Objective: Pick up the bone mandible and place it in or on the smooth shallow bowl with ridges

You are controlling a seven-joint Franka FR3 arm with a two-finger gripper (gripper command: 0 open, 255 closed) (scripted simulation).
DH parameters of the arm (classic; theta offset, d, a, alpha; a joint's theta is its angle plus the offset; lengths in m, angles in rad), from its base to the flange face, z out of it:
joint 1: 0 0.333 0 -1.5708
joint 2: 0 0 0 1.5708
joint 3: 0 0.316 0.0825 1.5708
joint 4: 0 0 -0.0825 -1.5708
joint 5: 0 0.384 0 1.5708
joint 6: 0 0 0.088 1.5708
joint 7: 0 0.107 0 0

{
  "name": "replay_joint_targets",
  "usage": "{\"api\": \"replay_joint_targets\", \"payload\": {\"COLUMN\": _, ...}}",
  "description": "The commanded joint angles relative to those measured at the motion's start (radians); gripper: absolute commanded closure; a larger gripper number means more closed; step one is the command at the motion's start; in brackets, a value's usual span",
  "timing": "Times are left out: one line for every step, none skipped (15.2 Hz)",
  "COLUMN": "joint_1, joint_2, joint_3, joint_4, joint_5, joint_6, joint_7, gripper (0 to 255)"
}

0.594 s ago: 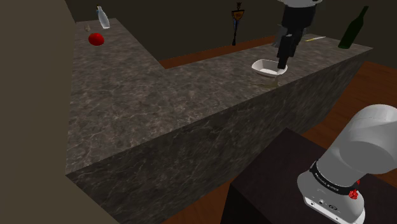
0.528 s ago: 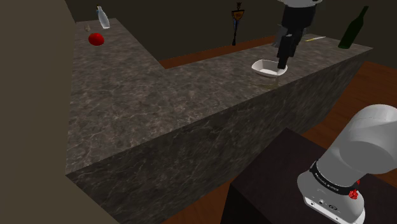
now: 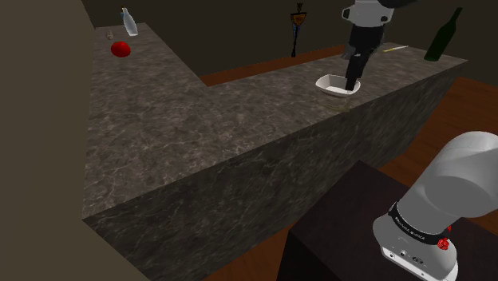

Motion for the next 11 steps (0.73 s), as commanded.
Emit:
{"api": "replay_joint_targets", "payload": {"joint_1": -0.006, "joint_2": 0.044, "joint_3": -0.043, "joint_4": -0.001, "joint_5": -0.015, "joint_6": 0.047, "joint_7": -0.050, "gripper": 0}}
{"api": "replay_joint_targets", "payload": {"joint_1": -0.010, "joint_2": 0.067, "joint_3": -0.064, "joint_4": -0.002, "joint_5": -0.020, "joint_6": 0.071, "joint_7": -0.074, "gripper": 0}}
{"api": "replay_joint_targets", "payload": {"joint_1": -0.012, "joint_2": 0.091, "joint_3": -0.086, "joint_4": -0.001, "joint_5": -0.026, "joint_6": 0.094, "joint_7": -0.098, "gripper": 0}}
{"api": "replay_joint_targets", "payload": {"joint_1": -0.015, "joint_2": 0.116, "joint_3": -0.107, "joint_4": 0.001, "joint_5": -0.030, "joint_6": 0.117, "joint_7": -0.123, "gripper": 0}}
{"api": "replay_joint_targets", "payload": {"joint_1": -0.017, "joint_2": 0.143, "joint_3": -0.128, "joint_4": 0.005, "joint_5": -0.032, "joint_6": 0.140, "joint_7": -0.148, "gripper": 0}}
{"api": "replay_joint_targets", "payload": {"joint_1": -0.018, "joint_2": 0.171, "joint_3": -0.148, "joint_4": 0.010, "joint_5": -0.034, "joint_6": 0.163, "joint_7": -0.173, "gripper": 0}}
{"api": "replay_joint_targets", "payload": {"joint_1": -0.019, "joint_2": 0.200, "joint_3": -0.169, "joint_4": 0.017, "joint_5": -0.034, "joint_6": 0.186, "joint_7": -0.199, "gripper": 0}}
{"api": "replay_joint_targets", "payload": {"joint_1": -0.020, "joint_2": 0.231, "joint_3": -0.190, "joint_4": 0.024, "joint_5": -0.033, "joint_6": 0.208, "joint_7": -0.224, "gripper": 0}}
{"api": "replay_joint_targets", "payload": {"joint_1": -0.020, "joint_2": 0.263, "joint_3": -0.210, "joint_4": 0.034, "joint_5": -0.030, "joint_6": 0.229, "joint_7": -0.251, "gripper": 0}}
{"api": "replay_joint_targets", "payload": {"joint_1": -0.021, "joint_2": 0.297, "joint_3": -0.229, "joint_4": 0.045, "joint_5": -0.026, "joint_6": 0.250, "joint_7": -0.278, "gripper": 0}}
{"api": "replay_joint_targets", "payload": {"joint_1": -0.021, "joint_2": 0.331, "joint_3": -0.248, "joint_4": 0.057, "joint_5": -0.019, "joint_6": 0.271, "joint_7": -0.305, "gripper": 0}}
